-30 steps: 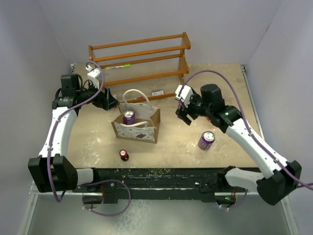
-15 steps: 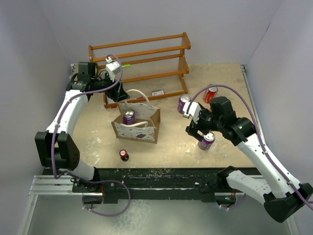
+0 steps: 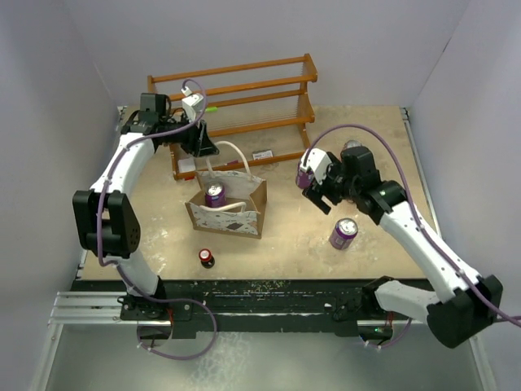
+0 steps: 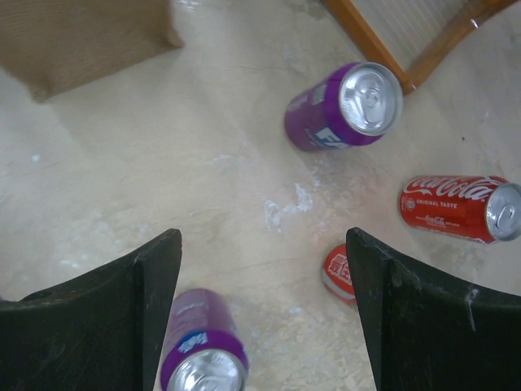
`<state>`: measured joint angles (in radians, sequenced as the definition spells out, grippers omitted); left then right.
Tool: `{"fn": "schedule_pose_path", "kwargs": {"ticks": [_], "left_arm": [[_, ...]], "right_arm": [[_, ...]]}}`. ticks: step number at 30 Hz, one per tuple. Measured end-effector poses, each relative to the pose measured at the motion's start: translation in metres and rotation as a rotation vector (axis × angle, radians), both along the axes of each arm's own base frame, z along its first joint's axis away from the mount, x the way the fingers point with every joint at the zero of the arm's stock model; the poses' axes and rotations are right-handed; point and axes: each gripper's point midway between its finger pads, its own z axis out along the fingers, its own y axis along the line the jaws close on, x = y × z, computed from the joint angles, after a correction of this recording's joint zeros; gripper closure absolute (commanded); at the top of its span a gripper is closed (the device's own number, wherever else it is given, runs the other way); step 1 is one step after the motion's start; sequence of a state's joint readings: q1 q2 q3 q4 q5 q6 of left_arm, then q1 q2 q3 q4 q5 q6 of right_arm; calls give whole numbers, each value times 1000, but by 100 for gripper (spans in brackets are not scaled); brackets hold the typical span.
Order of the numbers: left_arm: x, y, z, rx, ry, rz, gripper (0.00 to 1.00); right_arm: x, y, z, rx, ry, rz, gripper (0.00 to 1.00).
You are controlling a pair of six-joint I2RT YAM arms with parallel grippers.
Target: Place the beverage into the canvas bag
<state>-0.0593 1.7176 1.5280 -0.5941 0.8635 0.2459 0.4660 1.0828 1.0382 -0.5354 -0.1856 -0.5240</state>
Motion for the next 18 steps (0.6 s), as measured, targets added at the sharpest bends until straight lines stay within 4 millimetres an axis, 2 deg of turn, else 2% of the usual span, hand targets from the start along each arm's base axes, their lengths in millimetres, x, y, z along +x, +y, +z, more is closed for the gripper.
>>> {"fn": "schedule_pose_path", "kwargs": {"ticks": [6, 10, 18], "left_arm": [[15, 1, -19, -50, 134, 36, 39], [25, 5, -25, -113, 226, 62, 37], [26, 4, -25, -147, 266, 63, 37]], "right_arm": [[55, -20, -29, 6, 54, -148, 15], [86, -17, -35, 38, 84, -189, 11], [118, -8, -49, 102, 142, -215, 6]]}}
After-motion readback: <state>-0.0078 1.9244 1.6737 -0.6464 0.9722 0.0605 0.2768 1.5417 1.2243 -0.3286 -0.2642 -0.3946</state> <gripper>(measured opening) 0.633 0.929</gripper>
